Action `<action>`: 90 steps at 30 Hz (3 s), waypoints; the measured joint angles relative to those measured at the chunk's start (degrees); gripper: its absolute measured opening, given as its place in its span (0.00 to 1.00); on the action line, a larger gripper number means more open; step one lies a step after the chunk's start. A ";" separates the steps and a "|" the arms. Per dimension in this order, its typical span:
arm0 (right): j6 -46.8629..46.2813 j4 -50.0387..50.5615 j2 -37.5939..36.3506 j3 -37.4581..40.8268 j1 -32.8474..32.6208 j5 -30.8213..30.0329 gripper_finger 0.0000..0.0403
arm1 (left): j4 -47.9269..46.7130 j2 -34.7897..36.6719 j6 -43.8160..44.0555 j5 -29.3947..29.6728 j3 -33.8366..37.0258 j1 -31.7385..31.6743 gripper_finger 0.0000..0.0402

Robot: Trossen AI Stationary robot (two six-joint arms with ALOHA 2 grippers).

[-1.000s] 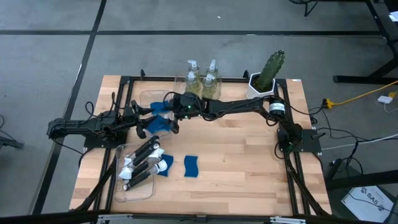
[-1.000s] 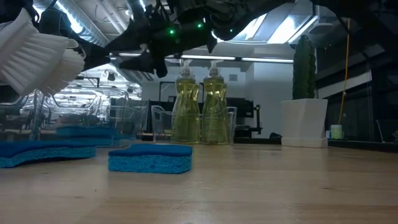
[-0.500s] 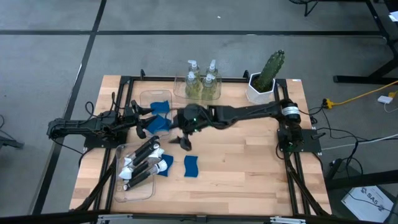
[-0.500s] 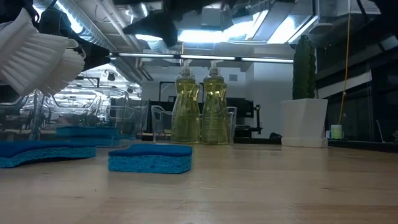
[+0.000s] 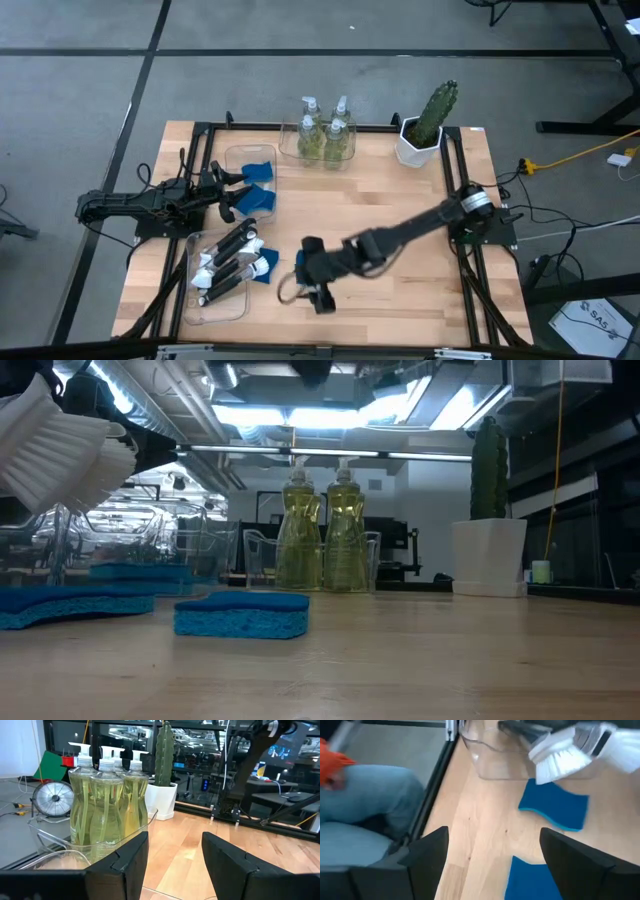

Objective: Pick & Place Kitchen Sink Supplies
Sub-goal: Put the blue sponge into the top left transparent bin

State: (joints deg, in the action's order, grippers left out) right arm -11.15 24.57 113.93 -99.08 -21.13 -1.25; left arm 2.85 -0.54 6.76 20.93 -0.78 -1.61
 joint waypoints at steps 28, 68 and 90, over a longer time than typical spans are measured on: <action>6.39 -7.05 0.90 16.34 -12.34 -17.21 0.76 | -0.02 0.00 0.00 0.00 0.00 0.00 0.45; 13.02 -24.23 9.40 21.65 0.51 -19.35 0.31 | -0.02 0.02 0.00 -0.09 0.01 -0.02 0.45; 10.36 0.43 9.64 5.22 5.54 -21.94 0.02 | -0.02 0.02 0.00 -0.17 0.00 -0.02 0.45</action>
State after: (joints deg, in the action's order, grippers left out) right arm -0.79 25.00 123.57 -93.86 -15.59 -23.18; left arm 2.83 -0.51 6.76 20.75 -0.78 -1.63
